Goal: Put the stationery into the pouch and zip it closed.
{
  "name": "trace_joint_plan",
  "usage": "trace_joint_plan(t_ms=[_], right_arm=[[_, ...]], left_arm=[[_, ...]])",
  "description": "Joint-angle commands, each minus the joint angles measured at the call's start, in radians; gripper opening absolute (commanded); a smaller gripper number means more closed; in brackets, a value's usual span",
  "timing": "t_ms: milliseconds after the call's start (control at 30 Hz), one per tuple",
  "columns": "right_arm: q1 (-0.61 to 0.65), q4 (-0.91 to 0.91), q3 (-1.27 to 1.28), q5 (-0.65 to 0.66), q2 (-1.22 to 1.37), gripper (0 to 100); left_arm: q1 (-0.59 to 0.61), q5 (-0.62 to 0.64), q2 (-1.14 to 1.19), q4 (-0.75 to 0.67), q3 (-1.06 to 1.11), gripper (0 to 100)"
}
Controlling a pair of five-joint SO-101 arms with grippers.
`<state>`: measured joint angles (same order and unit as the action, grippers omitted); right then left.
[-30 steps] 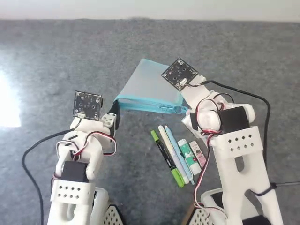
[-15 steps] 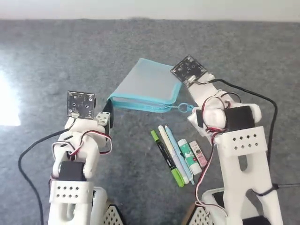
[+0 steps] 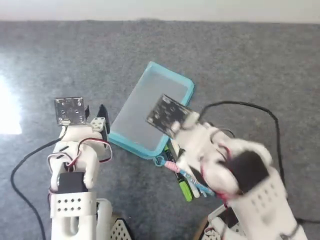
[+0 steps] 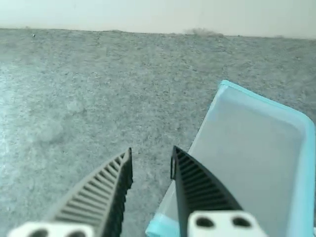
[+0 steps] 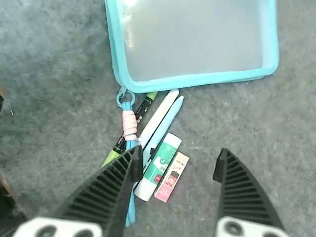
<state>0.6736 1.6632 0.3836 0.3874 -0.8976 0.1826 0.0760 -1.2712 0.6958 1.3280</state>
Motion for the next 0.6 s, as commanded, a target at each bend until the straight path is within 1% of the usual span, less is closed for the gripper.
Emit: trace_joint_plan(t_ms=[0,67,167,333,433,567], right_arm=[[-0.021,-0.051,0.086,0.021,-0.111,23.1],[-0.047,-0.065,0.132,0.031,-0.116,23.1],[-0.064,-0.104,0.204,0.023,-0.082,23.1],[-0.059,-0.278,0.359,0.021,0.002,23.4],[0.008,-0.387,0.42,0.014,0.087,23.4],[0.119,-0.472,0.396,-0.046,0.269,23.5]], left_arm=[[0.014,-0.041,0.003,-0.014,-0.031,13],[0.028,-0.094,0.012,-0.015,-0.033,17],[0.089,-0.17,0.044,-0.002,-0.016,23],[0.212,-0.184,0.241,0.009,-0.048,23],[0.292,-0.152,0.371,0.068,-0.15,23],[0.368,-0.152,0.534,0.157,-0.295,23]])
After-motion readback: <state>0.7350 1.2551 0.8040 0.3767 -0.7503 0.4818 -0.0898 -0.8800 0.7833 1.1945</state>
